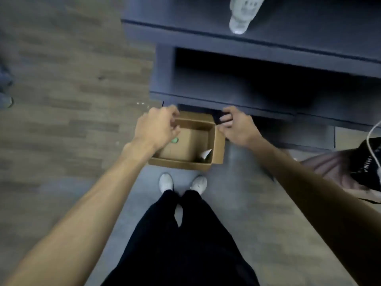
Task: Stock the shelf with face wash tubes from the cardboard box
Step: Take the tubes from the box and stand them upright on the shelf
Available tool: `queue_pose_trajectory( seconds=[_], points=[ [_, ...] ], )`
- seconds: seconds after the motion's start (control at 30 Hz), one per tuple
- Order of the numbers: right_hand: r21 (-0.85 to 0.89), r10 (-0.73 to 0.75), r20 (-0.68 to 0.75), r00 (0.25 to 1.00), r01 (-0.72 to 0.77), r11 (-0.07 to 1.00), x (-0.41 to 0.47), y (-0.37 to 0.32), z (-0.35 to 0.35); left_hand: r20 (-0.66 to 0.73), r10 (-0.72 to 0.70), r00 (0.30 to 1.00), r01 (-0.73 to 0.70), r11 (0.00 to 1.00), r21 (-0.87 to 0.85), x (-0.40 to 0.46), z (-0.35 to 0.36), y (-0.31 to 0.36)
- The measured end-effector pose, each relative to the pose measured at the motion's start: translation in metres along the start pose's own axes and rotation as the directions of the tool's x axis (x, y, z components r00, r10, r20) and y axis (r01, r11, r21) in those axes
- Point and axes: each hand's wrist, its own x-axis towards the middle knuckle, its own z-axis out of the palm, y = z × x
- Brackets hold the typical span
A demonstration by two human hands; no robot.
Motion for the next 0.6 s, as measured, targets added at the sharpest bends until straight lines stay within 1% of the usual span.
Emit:
queue_pose_trajectory(
  seconds=[0.13, 0.2, 0.27, 0.37, 0.47, 0.53, 0.6],
  points=[
    [-0.036, 0.071, 0.021, 0.997, -0.07, 0.997, 0.02, 0.037, 0.042, 0.089, -0.094, 0.992, 0.096, 0.995, -0.011, 0.01, 0.05, -0.035],
    [-0.092, 0.121, 0.067, 0.99, -0.115, 0.989, 0.033, 0.056, 0.061, 0.127, -0.129, 0.983, 0.133, 0.991, -0.021, 0.015, 0.074, -0.051],
    [-0.157, 0.129, 0.121, 0.984, -0.11, 0.982, 0.048, 0.075, 0.081, 0.144, -0.147, 0.979, 0.155, 0.987, -0.046, 0.023, 0.099, -0.067],
    [-0.189, 0.099, 0.164, 0.982, -0.067, 0.98, 0.065, 0.101, 0.112, 0.195, -0.168, 0.966, 0.184, 0.981, -0.067, 0.038, 0.136, -0.082],
    [-0.287, 0.064, 0.235, 0.97, 0.006, 0.958, 0.078, 0.121, 0.136, 0.26, -0.171, 0.95, 0.192, 0.98, -0.057, 0.047, 0.169, -0.091],
    [-0.362, 0.02, 0.289, 0.957, 0.09, 0.928, 0.084, 0.134, 0.151, 0.272, -0.16, 0.949, 0.176, 0.984, -0.035, 0.052, 0.192, -0.098],
    [-0.439, -0.046, 0.338, 0.94, 0.201, 0.876, 0.089, 0.142, 0.164, 0.277, -0.152, 0.949, 0.16, 0.987, -0.006, 0.059, 0.21, -0.105]
  ],
)
